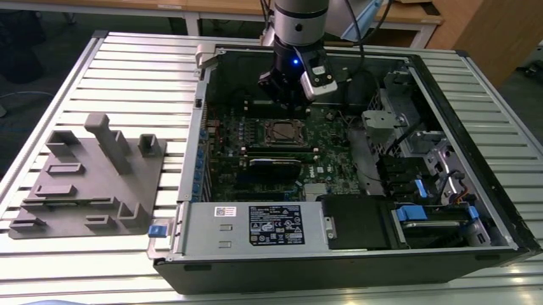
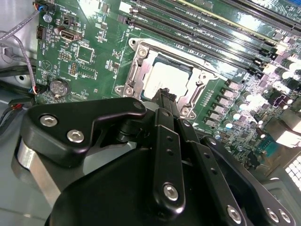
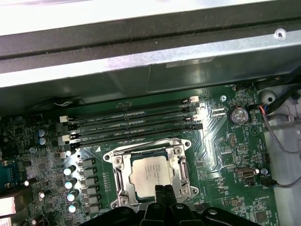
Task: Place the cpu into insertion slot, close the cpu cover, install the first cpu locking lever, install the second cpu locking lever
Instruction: 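Install the second cpu locking lever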
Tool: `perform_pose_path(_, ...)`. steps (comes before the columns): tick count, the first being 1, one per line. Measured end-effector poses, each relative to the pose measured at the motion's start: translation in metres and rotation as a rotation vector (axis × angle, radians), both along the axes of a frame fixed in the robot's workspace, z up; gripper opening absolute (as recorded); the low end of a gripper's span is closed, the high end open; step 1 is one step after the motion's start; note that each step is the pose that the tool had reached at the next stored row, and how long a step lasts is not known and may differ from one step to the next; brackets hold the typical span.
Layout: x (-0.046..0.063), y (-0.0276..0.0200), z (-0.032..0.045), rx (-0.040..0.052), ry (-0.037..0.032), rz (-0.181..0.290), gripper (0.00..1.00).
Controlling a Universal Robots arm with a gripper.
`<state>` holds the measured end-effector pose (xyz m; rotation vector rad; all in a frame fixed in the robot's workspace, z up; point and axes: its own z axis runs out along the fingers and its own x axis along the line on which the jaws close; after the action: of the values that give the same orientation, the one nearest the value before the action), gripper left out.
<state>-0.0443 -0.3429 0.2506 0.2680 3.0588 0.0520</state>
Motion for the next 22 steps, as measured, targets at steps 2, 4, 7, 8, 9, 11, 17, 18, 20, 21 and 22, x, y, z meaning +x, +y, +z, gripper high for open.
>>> perform_pose_path(2, 0.0, 0.0, 0.0004, 0.0, 0.0, 0.0, 0.11)
perform_pose_path(4, 0.0, 0.0, 0.0009, -0.0004, 0.0003, 0.0, 0.11)
perform_pose_path(7, 0.0, 0.0, 0.0017, 0.0, 0.0, 0.0, 0.11)
perform_pose_path(8, 0.0, 0.0, 0.0017, 0.0001, -0.0001, 0.0, 0.11)
perform_pose_path(9, 0.0, 0.0, 0.0017, 0.0002, -0.0001, 0.0, 0.11)
perform_pose_path(11, 0.0, 0.0, 0.0021, -0.0001, 0.0, 0.0, 0.11)
perform_pose_path(17, 0.0, 0.0, 0.0044, -0.0001, 0.0001, 0.0, 0.11)
perform_pose_path(18, 0.0, 0.0, 0.0053, -0.0001, 0.0001, 0.0, 0.11)
perform_pose_path(20, 0.0, 0.0, 0.0068, -0.0001, 0.0001, 0.0, 0.11)
perform_pose_path(21, 0.0, 0.0, 0.007, 0.0, 0.0, 0.0, 0.11)
perform_pose_path(22, 0.0, 0.0, 0.007, 0.0002, -0.0001, 0.0, 0.11)
